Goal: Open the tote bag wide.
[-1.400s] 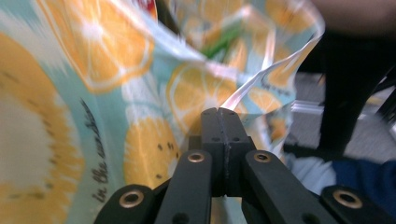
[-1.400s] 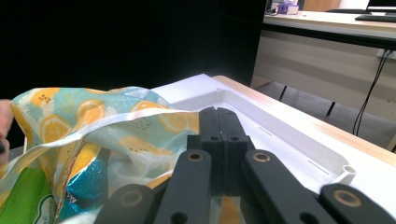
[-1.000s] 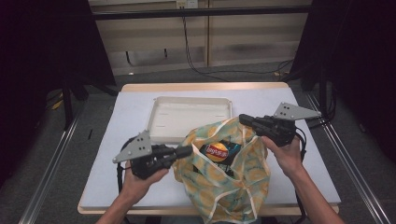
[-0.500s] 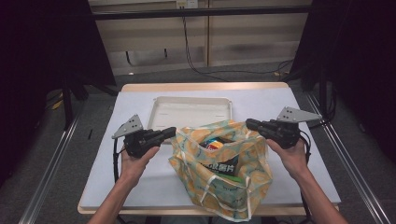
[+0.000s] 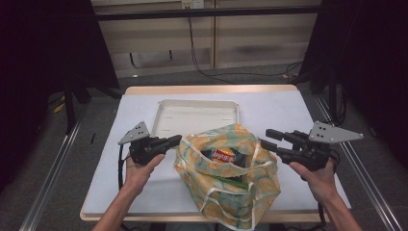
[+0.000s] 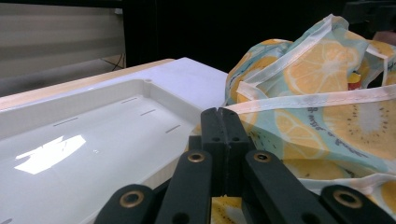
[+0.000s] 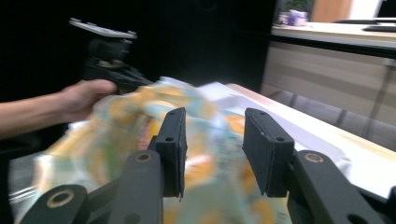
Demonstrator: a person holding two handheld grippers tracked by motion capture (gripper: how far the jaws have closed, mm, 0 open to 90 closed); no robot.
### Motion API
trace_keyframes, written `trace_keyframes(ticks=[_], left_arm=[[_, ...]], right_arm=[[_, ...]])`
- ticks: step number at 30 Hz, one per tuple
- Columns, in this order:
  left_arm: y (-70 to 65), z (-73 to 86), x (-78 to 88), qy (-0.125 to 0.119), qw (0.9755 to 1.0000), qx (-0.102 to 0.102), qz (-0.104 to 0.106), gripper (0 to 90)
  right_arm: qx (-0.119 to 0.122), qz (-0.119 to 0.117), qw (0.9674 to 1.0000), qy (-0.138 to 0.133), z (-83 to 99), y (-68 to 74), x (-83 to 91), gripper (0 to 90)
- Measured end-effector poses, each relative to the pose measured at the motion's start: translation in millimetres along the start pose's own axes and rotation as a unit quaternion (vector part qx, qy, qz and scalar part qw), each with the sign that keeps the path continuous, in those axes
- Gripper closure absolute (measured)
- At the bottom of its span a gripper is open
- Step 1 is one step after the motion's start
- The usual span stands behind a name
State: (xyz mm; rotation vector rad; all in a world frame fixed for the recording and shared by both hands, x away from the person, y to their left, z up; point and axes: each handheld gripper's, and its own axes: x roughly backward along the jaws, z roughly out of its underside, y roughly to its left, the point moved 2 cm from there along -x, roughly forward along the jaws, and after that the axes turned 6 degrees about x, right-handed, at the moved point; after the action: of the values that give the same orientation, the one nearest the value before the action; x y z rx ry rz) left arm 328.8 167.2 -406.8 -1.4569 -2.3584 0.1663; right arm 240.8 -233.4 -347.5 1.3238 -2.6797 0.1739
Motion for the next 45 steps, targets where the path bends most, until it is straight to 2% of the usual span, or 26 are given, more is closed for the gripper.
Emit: trace_keyframes(ticks=[1,2,3,5,8,11,12,14,17,20,22,24,26,27,29,31,34,35,37,39,43,44,45], left_arm=[[0.0,-0.2,0.4,0.000,1.0000,-0.003,0.000,90.0],[-0.2,-0.1,0.7,0.000,1.0000,0.000,-0.001,90.0],[-0.1,-0.1,1.0,-0.001,1.0000,0.000,0.002,90.0],[-0.3,-0.2,1.5,-0.003,1.0000,0.000,0.004,90.0],[-1.5,-0.3,2.8,-0.001,1.0000,-0.003,0.002,90.0],[-2.1,0.0,4.4,-0.001,1.0000,-0.003,0.001,90.0],[-1.2,0.2,5.0,0.001,1.0000,-0.008,-0.002,90.0],[0.0,0.6,4.9,-0.002,1.0000,-0.002,-0.001,90.0],[0.9,0.3,5.9,0.001,1.0000,-0.004,-0.006,90.0],[1.6,0.1,6.3,0.003,1.0000,-0.006,-0.006,90.0],[1.9,0.2,4.8,-0.005,1.0000,0.002,-0.003,90.0],[1.8,0.2,5.3,-0.001,1.0000,-0.001,-0.001,90.0],[0.8,-0.1,6.1,0.001,1.0000,-0.004,-0.002,90.0],[1.0,-0.2,6.6,0.000,1.0000,-0.005,0.000,90.0],[1.7,-0.3,6.5,-0.005,1.0000,0.002,0.002,90.0],[3.1,-0.5,7.1,-0.005,1.0000,0.000,0.000,90.0],[2.2,-0.8,7.9,-0.005,1.0000,0.000,0.002,90.0],[1.4,-1.0,8.2,-0.007,1.0000,0.001,0.003,90.0],[0.5,-2.7,9.3,-0.008,1.0000,-0.003,0.005,90.0],[-0.5,-3.8,9.2,-0.010,0.9999,-0.002,0.006,90.0],[-2.9,-10.3,11.8,-0.019,0.9998,-0.006,0.010,90.0],[-3.4,-12.0,12.4,-0.021,0.9997,-0.008,0.013,90.0],[-4.3,-13.7,12.8,-0.024,0.9996,-0.008,0.013,90.0]], right_arm=[[0.002,-0.010,0.9999,-0.003,-1.5,5.8,0.0,59.5],[0.002,-0.010,0.9999,-0.003,-1.5,5.8,0.0,59.5],[0.011,-0.025,0.9996,0.001,-5.0,16.2,-0.2,59.5],[0.016,-0.049,0.9986,0.004,-8.5,25.4,-2.0,58.9],[0.023,-0.063,0.9977,0.011,-10.8,33.9,-4.7,55.7],[0.027,-0.074,0.9966,0.024,-6.9,43.2,-6.5,51.0],[0.029,-0.075,0.9961,0.034,-3.1,45.2,-6.8,49.6],[0.030,-0.080,0.9949,0.053,8.3,47.0,-6.5,45.5],[0.034,-0.087,0.9940,0.057,12.5,51.0,-3.8,40.6],[0.043,-0.086,0.9933,0.064,13.0,55.8,-2.0,40.7],[0.047,-0.086,0.9923,0.076,17.8,57.5,-4.7,45.7],[0.046,-0.087,0.9919,0.080,20.6,56.8,-6.8,47.9],[0.048,-0.093,0.9904,0.090,27.0,54.5,-12.1,53.9],[0.049,-0.096,0.9891,0.100,31.4,52.7,-16.6,54.9],[0.049,-0.098,0.9886,0.104,32.8,52.3,-18.1,54.8],[0.051,-0.100,0.9873,0.112,35.9,51.6,-21.7,55.4],[0.055,-0.111,0.9844,0.125,41.1,52.6,-25.3,68.1],[0.055,-0.119,0.9829,0.130,43.8,53.5,-26.3,81.1],[0.053,-0.121,0.9833,0.125,42.7,52.2,-25.3,87.9],[0.049,-0.120,0.9844,0.119,40.4,50.8,-24.0,89.6],[0.046,-0.091,0.9911,0.086,21.0,35.8,-15.8,90.0],[0.046,-0.091,0.9911,0.086,21.0,35.8,-15.8,90.0],[0.043,-0.077,0.9936,0.072,12.9,26.3,-14.2,90.0]])
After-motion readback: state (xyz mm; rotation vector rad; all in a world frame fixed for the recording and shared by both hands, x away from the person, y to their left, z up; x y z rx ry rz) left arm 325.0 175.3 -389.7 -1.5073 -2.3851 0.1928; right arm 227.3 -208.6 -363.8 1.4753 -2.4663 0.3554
